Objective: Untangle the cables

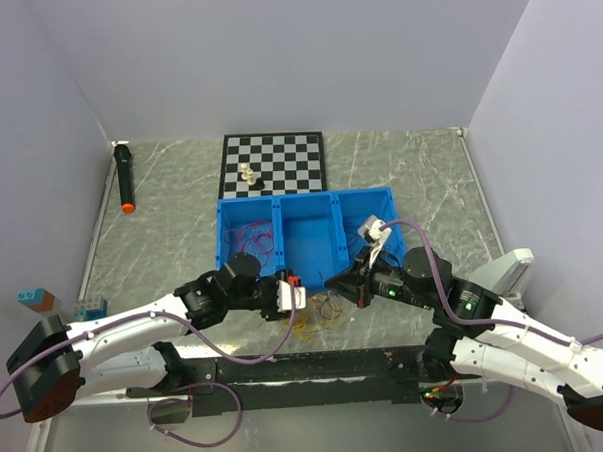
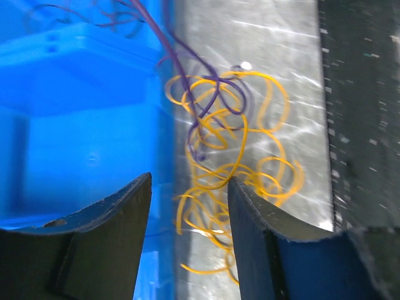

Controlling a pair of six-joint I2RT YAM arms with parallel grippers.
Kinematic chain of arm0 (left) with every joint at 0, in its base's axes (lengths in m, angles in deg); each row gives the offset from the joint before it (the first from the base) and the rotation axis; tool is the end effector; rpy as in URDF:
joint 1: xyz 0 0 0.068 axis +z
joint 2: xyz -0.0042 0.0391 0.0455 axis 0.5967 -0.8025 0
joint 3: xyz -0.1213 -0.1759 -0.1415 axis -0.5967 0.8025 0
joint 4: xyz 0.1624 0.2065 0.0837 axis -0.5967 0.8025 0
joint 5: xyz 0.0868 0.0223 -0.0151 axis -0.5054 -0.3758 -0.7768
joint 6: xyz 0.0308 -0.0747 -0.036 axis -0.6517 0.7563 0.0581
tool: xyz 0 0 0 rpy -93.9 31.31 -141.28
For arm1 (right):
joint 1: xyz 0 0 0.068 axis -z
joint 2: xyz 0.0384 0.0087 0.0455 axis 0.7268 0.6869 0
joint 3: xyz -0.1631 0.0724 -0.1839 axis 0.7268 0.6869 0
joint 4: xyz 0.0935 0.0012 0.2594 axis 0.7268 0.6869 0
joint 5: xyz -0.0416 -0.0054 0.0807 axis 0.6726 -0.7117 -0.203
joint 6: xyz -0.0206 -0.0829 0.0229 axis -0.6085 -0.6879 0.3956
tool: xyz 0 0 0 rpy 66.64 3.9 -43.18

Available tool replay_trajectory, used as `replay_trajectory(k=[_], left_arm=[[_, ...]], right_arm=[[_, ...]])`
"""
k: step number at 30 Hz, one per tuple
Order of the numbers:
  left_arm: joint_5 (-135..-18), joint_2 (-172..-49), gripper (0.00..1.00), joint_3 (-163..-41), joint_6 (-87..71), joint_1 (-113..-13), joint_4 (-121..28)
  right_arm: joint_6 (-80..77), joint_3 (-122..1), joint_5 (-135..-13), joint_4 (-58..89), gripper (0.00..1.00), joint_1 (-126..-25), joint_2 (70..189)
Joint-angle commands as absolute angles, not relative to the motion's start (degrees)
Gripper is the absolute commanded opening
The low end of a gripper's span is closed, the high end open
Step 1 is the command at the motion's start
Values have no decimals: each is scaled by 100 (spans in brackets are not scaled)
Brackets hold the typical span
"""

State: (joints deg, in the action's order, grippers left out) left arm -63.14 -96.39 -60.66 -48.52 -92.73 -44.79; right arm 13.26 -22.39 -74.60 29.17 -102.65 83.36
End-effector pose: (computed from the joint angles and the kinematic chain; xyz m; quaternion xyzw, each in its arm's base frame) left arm 0.1344 -0.2518 0.1767 0.6432 0.5645 -0.2733 0.4393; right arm 0.1159 0.1926 0.2951 -0.2723 0.7263 0.4392 0.4534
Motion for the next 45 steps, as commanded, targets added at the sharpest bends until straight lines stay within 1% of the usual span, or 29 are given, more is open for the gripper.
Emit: replay_trajectory(k=[1, 6, 10, 11, 12, 14, 17, 21, 24, 28, 33, 35, 41, 45], left_arm=[[-6784, -9701, 56, -6035, -4793, -9367, -5224], [-6169, -9798, 57, -6044, -4837, -9499, -4845], [-5676, -9859, 49, -6052, -5039, -9631, -4564], [-5632, -9860, 44, -6070, -5100, -9657, -4512], [-5649, -9868, 37, -6070, -5145, -9683, -4511], [-5719, -9868, 19, -6079, -5232, -9692, -4546], [-5886, -9860, 1, -6079, -5338, -9701, -4538], [-6150, -9711, 1, -5991, -5470, -9692, -4441], [-6159, -9482, 1, -5912, -5838, -9692, -3810], [-5983, -9210, 1, -5754, -6943, -9692, -2493], [-6439, -8867, 1, -5280, -8316, -9692, -1524], [-6676, -8762, 1, -5139, -8589, -9684, -1435], [-6669, -8603, 1, -5068, -8731, -9605, -1330], [-6669, -8533, 1, -5042, -8810, -9596, -1312]], right_arm=[[1336, -2363, -7478, 2827, 0, -10313, 8208], [1310, -2442, -7435, 2827, 0, -10304, 8217], [1293, -2538, -7268, 2853, 0, -10313, 8147], [1292, -2565, -7207, 2871, 0, -10313, 8147], [1275, -2591, -7180, 2871, 0, -10313, 8138], [1266, -2661, -7136, 2880, 0, -10313, 8129], [1231, -2793, -7040, 2950, 0, -10313, 8147], [1065, -3144, -6846, 3248, 0, -10313, 8068], [845, -3635, -6627, 3555, 0, -10313, 7954], [449, -4489, -6258, 3907, 0, -10304, 7988], [28, -5368, -5898, 4198, 0, -10313, 8225], [-104, -5570, -5739, 4242, 0, -10313, 8296], [-368, -6132, -5545, 4365, 0, -10322, 8585], [-553, -6852, -5563, 4497, 0, -10313, 8858]])
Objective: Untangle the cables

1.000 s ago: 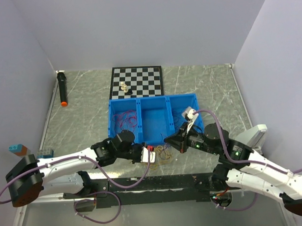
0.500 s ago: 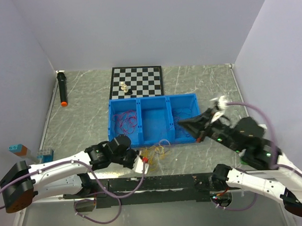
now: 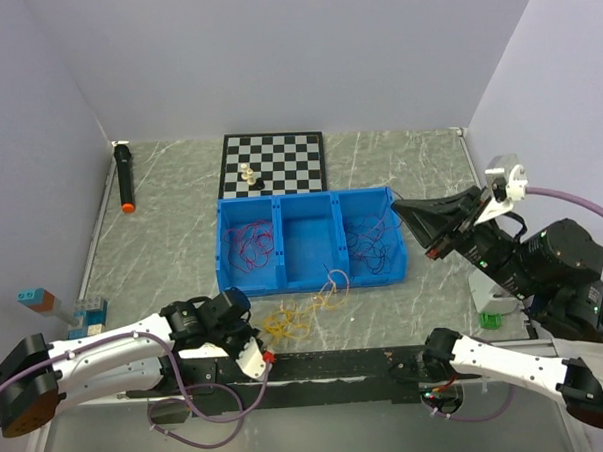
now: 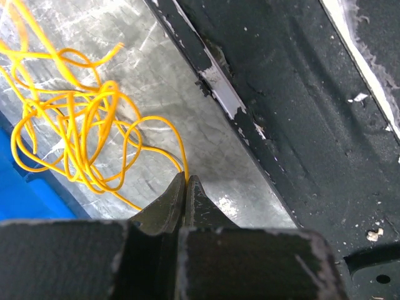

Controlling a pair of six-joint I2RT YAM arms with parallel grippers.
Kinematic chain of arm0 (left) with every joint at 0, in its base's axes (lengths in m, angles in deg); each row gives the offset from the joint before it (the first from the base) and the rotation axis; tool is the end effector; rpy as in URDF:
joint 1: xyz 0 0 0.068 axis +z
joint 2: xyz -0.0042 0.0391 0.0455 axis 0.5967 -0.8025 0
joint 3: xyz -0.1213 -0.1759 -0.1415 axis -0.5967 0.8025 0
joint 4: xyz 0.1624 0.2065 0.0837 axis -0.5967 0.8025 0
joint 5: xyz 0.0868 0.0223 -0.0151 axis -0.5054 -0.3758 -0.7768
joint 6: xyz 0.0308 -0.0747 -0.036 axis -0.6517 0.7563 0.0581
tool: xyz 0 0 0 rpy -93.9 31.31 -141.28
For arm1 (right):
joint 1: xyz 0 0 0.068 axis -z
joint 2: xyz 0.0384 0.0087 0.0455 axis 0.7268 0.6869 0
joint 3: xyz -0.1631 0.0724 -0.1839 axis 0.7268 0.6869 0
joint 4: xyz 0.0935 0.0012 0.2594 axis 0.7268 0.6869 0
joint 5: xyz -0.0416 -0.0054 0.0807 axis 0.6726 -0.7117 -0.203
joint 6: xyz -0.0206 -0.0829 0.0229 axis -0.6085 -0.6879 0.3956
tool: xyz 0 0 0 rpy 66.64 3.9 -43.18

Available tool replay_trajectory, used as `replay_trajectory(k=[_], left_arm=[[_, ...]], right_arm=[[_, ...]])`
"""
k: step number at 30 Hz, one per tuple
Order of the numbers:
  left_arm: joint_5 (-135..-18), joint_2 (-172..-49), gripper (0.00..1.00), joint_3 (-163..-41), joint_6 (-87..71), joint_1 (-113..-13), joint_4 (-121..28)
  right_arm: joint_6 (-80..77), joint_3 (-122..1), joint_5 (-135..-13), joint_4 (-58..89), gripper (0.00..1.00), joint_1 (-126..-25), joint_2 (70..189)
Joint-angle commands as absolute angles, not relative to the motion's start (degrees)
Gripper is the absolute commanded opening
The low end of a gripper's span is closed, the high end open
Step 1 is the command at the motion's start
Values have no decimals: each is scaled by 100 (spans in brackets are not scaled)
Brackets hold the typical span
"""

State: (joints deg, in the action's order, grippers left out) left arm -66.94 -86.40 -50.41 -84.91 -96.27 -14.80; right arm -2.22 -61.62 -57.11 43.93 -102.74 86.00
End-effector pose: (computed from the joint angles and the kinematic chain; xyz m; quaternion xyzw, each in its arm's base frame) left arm 0.0775 -0.1798 0.0961 0.8647 0.4070 -0.1367 0.2608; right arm 0.0880 0.1087 0.5013 -0.2151 0.6068 0.3522 0.6793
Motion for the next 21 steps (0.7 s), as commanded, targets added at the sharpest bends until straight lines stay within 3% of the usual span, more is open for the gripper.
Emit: replay_trajectory(k=[1, 13, 21], left_arm=[[-6651, -8524, 1, -5042, -8827, -9578, -1312], [-6344, -8427, 1, -5024, -9038, -9534, -1057], [-6290, -8243, 1, -5007, -9257, -9517, -558]], right_arm=[[-623, -7037, -5537, 4549, 0, -10313, 8902], [-1397, -9664, -5360, 5015, 0, -10313, 9833], [-1634, -10772, -5405, 5269, 0, -10313, 10185]])
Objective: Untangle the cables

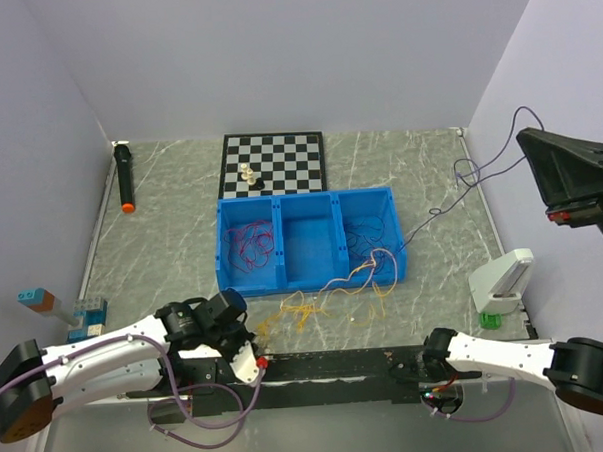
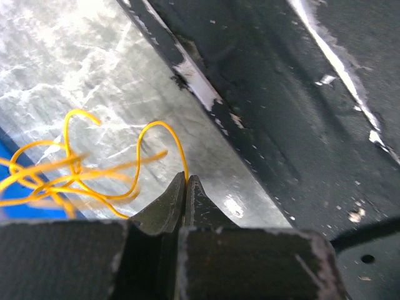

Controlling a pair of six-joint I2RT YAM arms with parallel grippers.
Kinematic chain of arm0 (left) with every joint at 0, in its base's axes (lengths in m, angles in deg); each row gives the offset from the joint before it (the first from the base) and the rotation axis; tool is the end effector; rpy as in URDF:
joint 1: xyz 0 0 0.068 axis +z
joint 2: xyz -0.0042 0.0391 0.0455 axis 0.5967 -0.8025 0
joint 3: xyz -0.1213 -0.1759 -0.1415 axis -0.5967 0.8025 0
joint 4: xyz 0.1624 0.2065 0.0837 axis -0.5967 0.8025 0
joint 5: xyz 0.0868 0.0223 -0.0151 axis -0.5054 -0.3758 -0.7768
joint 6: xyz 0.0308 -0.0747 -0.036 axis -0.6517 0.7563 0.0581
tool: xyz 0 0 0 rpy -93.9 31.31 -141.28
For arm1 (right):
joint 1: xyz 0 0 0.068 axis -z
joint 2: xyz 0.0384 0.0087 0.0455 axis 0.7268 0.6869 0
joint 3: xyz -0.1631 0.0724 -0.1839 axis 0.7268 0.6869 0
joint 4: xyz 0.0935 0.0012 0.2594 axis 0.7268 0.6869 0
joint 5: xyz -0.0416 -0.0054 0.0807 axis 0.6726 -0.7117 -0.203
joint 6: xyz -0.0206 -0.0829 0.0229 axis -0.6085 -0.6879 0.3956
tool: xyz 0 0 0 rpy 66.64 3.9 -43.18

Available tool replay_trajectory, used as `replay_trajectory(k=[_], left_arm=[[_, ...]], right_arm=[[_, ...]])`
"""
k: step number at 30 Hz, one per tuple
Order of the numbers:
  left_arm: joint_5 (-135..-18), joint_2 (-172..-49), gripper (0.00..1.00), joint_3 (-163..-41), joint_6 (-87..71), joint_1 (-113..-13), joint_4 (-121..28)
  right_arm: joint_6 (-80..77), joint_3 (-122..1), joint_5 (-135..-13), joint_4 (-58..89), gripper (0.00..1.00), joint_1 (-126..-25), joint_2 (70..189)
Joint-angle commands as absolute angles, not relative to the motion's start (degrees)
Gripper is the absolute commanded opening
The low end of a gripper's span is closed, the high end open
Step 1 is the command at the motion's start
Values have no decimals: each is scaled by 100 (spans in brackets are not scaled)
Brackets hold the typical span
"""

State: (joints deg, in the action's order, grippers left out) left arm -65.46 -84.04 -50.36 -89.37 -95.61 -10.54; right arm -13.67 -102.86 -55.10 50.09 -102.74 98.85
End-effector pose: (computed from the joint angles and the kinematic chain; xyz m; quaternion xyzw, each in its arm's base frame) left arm 0.0731 -0.1718 0.0980 0.8799 0.3786 -0.1395 0.2511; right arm 0.0330 0.0220 0.6483 -0.1724 0.4569 0.3329 0.8067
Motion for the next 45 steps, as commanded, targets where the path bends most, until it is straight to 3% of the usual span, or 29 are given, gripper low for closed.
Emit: replay_trajectory(k=[1, 7, 12, 20, 36, 45], left_arm=[[-6378, -8190, 1, -4998, -9328, -9482, -460], [-7300, -7716, 1, -4761, -9917, -8692, -442], [-7679, -7303, 1, -4647, -9384, -8208, -212], [-8162, -7135, 1, -4506, -9670, -8075, -64], [-8453, -7346, 1, -4409, -10216, -8066, 253], [-8620, -7328, 1, -4391, -10269, -7961, 270]], right_arm=[[-1695, -10905, -5309, 5349, 0, -10313, 10247], [-1924, -11020, -4640, 5569, 0, -10313, 10256], [-2082, -10942, -4132, 5552, 0, -10313, 10011], [-2951, -10186, -2224, 3998, 0, -10313, 9193], [-3620, -10809, -1941, 3399, 0, -10340, 8806], [-4822, -10627, -1336, 1803, 0, -10305, 8359]])
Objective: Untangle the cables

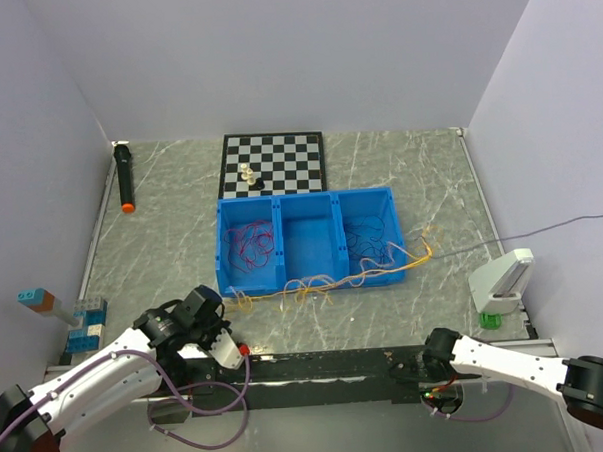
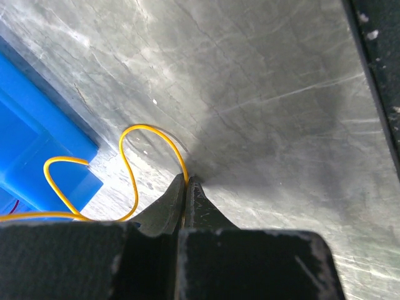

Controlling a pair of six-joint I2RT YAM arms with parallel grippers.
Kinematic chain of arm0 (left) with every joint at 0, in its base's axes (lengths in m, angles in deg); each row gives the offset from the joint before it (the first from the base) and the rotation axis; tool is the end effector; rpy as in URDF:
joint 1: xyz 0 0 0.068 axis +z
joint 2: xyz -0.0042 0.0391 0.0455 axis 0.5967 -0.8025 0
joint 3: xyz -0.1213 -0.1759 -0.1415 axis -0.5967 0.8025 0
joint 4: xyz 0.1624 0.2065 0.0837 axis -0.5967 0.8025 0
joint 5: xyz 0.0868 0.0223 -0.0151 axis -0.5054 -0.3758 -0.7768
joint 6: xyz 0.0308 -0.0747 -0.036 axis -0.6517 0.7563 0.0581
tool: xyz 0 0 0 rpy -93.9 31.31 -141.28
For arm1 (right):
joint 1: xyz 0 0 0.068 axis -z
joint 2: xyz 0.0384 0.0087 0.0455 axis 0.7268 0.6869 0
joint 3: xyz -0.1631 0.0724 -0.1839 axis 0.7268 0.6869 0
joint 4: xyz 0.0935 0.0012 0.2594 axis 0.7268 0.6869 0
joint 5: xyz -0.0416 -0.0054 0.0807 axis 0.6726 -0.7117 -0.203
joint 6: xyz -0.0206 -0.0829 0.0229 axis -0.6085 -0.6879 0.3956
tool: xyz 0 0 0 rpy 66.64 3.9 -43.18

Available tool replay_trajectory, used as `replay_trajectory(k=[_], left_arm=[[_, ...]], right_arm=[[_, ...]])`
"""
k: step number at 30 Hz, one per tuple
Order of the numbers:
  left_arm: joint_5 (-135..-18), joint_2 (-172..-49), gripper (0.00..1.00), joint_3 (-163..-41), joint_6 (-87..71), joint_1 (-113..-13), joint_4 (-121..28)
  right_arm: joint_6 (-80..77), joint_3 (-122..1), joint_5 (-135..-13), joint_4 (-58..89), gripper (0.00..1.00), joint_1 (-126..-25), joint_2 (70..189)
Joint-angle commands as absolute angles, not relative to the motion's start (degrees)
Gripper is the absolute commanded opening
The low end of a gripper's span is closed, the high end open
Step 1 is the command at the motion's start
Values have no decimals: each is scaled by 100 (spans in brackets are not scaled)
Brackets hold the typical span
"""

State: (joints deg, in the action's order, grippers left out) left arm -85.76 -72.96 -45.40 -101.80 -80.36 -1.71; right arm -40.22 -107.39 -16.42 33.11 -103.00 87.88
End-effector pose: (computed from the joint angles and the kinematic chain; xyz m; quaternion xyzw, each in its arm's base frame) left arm 0.1121 -0.1052 0.0842 0.8680 0.4463 0.0799 0.2024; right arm -0.0293 -0.1527 0.6498 0.1569 0.4282 0.0992 0.8844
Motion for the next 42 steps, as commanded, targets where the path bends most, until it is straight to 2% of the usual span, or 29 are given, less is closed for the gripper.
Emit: replay_trajectory(k=[1, 3, 6, 12, 22, 30, 36, 37, 39, 40, 42], left_arm=[[-8620, -7302, 1, -4383, -10260, -7961, 261], [-8629, -7311, 1, -4383, -10260, -7943, 270], [-8559, -7337, 1, -4418, -10060, -7952, 131], [-7480, -7381, 1, -5417, -8865, -7891, -38], [-5686, -7566, 1, -7695, -7624, -7785, 524], [-5228, -7662, 1, -8889, -7466, -7794, 929], [-4894, -7899, 1, -9787, -6992, -7785, 868], [-4771, -7908, 4, -9762, -6904, -7785, 859], [-4578, -7882, 37, -9500, -6728, -7794, 868], [-4507, -7847, 43, -9306, -6727, -7794, 868], [-4454, -7742, 45, -8867, -6544, -7794, 658]], right_arm=[[-5051, -10425, -1387, 1547, 0, -10235, 8297], [-5124, -10693, -1388, 1683, 0, -10208, 8444], [-4036, -11257, -1537, 3359, 0, -10339, 8840], [-2323, -10178, -2371, 4601, 0, -10331, 8999], [-476, -7587, -3602, 4769, 0, -10331, 9192], [676, -5626, -4103, 4858, 0, -10331, 8930], [1029, -5070, -4647, 4779, 0, -10331, 8534], [1011, -5070, -4883, 4709, 0, -10331, 8481], [1002, -5183, -5270, 4603, 0, -10331, 8419], [976, -5315, -5455, 4594, 0, -10331, 8445], [915, -5535, -6034, 4489, 0, -10331, 8507]])
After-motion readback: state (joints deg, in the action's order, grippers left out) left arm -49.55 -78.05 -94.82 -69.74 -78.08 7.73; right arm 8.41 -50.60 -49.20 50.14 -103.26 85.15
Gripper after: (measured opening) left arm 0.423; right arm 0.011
